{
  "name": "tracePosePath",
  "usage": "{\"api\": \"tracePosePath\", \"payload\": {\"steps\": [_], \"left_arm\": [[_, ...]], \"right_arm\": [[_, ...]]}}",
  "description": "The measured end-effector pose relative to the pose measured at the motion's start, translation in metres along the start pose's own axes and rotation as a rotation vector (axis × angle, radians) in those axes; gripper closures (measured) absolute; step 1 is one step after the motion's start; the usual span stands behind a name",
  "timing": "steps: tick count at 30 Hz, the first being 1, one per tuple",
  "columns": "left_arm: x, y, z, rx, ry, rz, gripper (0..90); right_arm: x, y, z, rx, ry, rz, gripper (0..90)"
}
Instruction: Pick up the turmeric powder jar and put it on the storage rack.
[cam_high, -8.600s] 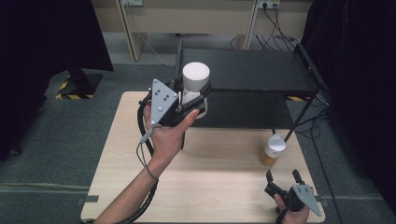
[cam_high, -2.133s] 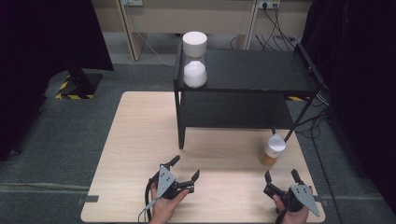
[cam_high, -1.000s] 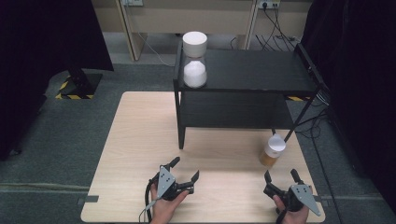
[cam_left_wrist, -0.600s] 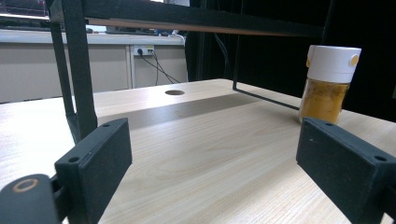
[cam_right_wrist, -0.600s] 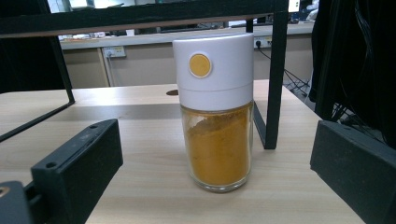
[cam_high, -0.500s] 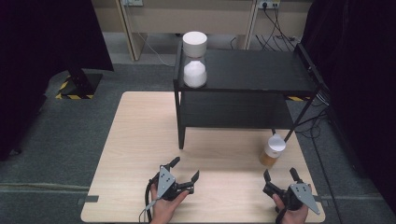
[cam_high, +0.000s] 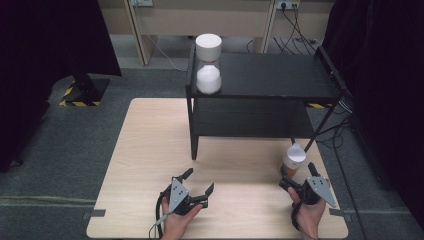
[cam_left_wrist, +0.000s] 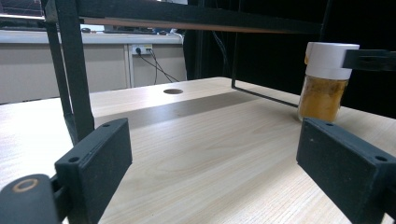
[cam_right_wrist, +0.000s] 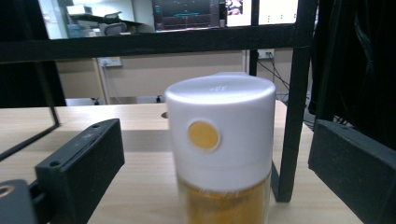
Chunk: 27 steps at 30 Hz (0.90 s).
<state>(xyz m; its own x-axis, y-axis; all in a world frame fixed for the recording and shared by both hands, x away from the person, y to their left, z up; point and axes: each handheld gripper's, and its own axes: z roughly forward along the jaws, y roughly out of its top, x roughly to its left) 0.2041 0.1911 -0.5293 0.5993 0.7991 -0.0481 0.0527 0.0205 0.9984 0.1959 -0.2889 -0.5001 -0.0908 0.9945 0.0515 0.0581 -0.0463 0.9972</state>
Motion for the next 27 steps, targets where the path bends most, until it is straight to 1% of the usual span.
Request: {"api": "tracePosePath", "payload": {"steps": [2,5,10,12,14,17,19,21,27], "left_arm": [[0.000,0.000,0.000,-0.001,-0.001,0.000,9.8],[0.000,0.000,0.000,0.001,-0.002,-0.002,9.8],[0.000,0.000,0.000,0.001,-0.004,0.001,9.8],[0.000,0.000,0.001,0.001,-0.005,0.001,9.8],[0.001,0.000,0.001,0.001,-0.006,-0.001,9.8],[0.001,0.000,0.001,-0.002,-0.006,-0.001,9.8],[0.001,0.000,0.000,-0.003,-0.007,0.000,9.9],[0.001,0.000,0.001,0.000,-0.007,0.001,9.9],[0.000,0.000,0.001,-0.001,-0.005,0.000,9.9]], "right_arm": [[0.001,0.002,0.008,0.009,-0.012,-0.006,6.0],[0.001,0.003,0.015,0.018,-0.024,-0.004,8.2],[0.002,0.001,0.023,0.038,-0.039,-0.009,13.7],[0.003,0.000,0.025,0.036,-0.041,-0.008,16.0],[0.004,-0.001,0.027,0.033,-0.038,-0.011,18.9],[0.008,-0.003,0.029,0.030,-0.052,-0.003,25.5],[0.009,-0.005,0.030,0.024,-0.049,-0.007,29.4],[0.011,-0.006,0.030,0.019,-0.054,-0.018,29.8],[0.008,-0.008,0.029,0.010,-0.047,-0.019,30.3]]}}
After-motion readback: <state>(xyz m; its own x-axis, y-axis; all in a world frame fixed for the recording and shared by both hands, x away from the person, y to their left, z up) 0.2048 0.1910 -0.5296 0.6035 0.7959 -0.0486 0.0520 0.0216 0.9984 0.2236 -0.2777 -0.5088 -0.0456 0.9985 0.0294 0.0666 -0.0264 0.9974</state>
